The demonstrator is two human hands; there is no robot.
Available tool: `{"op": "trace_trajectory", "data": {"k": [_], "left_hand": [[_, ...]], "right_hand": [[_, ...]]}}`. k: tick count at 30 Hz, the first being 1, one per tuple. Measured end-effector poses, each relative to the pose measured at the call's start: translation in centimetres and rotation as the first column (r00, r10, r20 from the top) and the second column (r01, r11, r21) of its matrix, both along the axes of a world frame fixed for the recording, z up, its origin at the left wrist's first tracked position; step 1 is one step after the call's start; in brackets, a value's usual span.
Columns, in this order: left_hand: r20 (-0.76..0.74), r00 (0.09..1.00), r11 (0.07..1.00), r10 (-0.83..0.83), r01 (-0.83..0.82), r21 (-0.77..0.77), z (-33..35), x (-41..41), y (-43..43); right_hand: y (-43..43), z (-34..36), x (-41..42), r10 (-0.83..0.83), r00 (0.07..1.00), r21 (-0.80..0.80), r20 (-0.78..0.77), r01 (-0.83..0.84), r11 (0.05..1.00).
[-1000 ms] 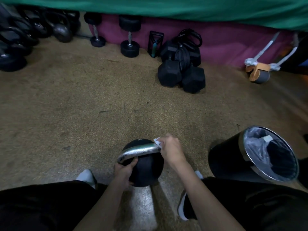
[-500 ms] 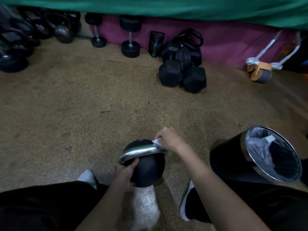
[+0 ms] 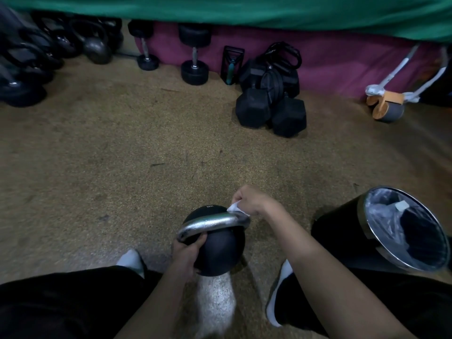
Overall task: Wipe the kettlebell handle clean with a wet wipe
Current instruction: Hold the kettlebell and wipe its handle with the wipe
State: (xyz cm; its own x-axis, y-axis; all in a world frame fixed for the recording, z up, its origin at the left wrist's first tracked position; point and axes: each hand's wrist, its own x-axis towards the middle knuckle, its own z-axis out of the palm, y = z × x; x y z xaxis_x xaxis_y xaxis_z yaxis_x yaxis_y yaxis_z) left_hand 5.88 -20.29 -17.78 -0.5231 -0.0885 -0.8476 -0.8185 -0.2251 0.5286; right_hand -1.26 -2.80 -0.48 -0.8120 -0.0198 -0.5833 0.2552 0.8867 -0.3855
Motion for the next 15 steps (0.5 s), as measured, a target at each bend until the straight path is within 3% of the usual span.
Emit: {"op": "trace_trajectory", "data": {"k": [8, 15], "left_hand": [[-0.036, 0.999, 0.999, 0.016, -0.015, 0.031, 0.4, 0.0, 0.0], [-0.022, 1.0, 1.0, 0.012, -0.012, -0.001, 0.1, 0.1, 0.0]], "right_hand": [[-1.4, -1.2, -0.1, 0.029, 0.999, 0.122, 0.02, -0.031, 0.992], [-0.4, -0.2, 0.2, -0.023, 1.0, 0.012, 0.0, 0.023, 1.0]]}}
